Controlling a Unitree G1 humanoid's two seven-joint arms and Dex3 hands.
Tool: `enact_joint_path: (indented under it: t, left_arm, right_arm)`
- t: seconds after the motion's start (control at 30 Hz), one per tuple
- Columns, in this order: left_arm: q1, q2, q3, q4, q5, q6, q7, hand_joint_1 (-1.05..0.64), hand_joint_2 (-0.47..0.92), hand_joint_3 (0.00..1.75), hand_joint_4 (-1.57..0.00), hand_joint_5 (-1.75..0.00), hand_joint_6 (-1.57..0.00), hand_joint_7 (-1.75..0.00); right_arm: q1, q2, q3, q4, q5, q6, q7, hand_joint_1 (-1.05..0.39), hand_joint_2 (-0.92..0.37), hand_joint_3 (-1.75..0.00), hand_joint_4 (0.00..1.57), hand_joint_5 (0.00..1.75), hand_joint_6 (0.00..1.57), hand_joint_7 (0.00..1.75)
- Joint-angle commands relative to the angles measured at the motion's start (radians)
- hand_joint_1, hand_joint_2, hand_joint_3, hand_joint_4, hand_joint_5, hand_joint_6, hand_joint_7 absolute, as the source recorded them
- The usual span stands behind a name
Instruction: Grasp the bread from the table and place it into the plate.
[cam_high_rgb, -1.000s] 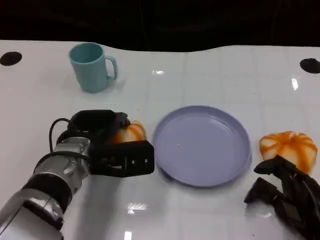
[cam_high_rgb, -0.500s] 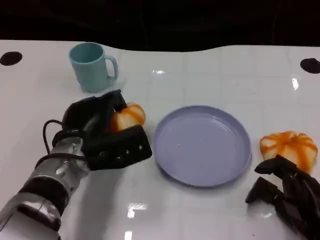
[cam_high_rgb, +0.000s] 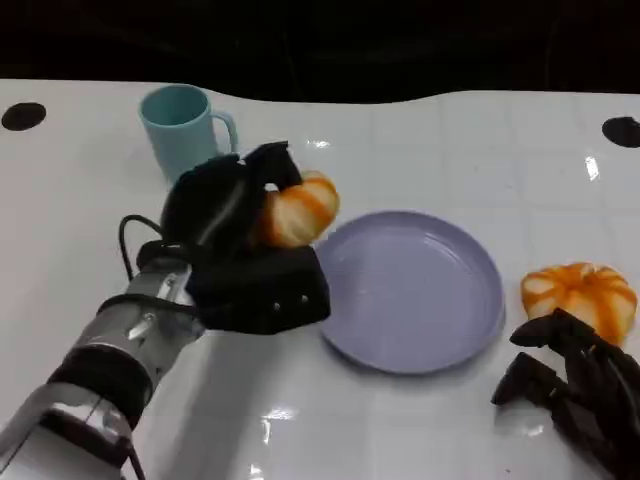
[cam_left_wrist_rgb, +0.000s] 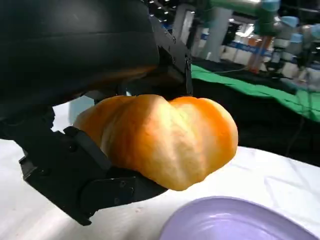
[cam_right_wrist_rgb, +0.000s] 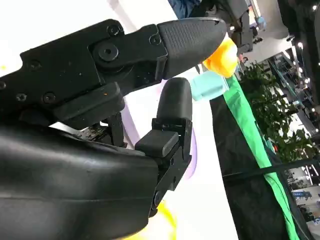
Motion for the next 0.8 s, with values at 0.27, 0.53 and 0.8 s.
enact_joint_path:
  t: [0.27,0.53,0.8]
  left_arm:
    - [-0.067,-0.068,-0.045,0.022,0.014,-0.110,-0.033,-0.15,0.49,1.25,-0.94,-1.75,-0.73,-1.75]
    - [-0.093,-0.107,-0.068,0.055,0.018,-0.100,-0.075,-0.18,0.50,1.26,-0.95,-1.75,-0.73,-1.75]
    - [-0.118,-0.153,-0.101,0.098,0.051,-0.084,-0.059,-0.18,0.51,1.25,-0.95,-1.75,-0.73,-1.75]
  right_arm:
    - [0.015,-0.008,-0.003,0.005,-0.005,0.005,-0.011,-0.55,-0.92,-0.21,0.68,1.50,0.62,1.19]
    - [0.014,-0.006,-0.004,0.007,0.002,0.013,-0.003,-0.55,-0.92,-0.22,0.67,1.53,0.61,1.21]
    - [0.015,-0.005,0.000,0.004,-0.002,0.008,-0.004,-0.54,-0.92,-0.23,0.67,1.54,0.60,1.23]
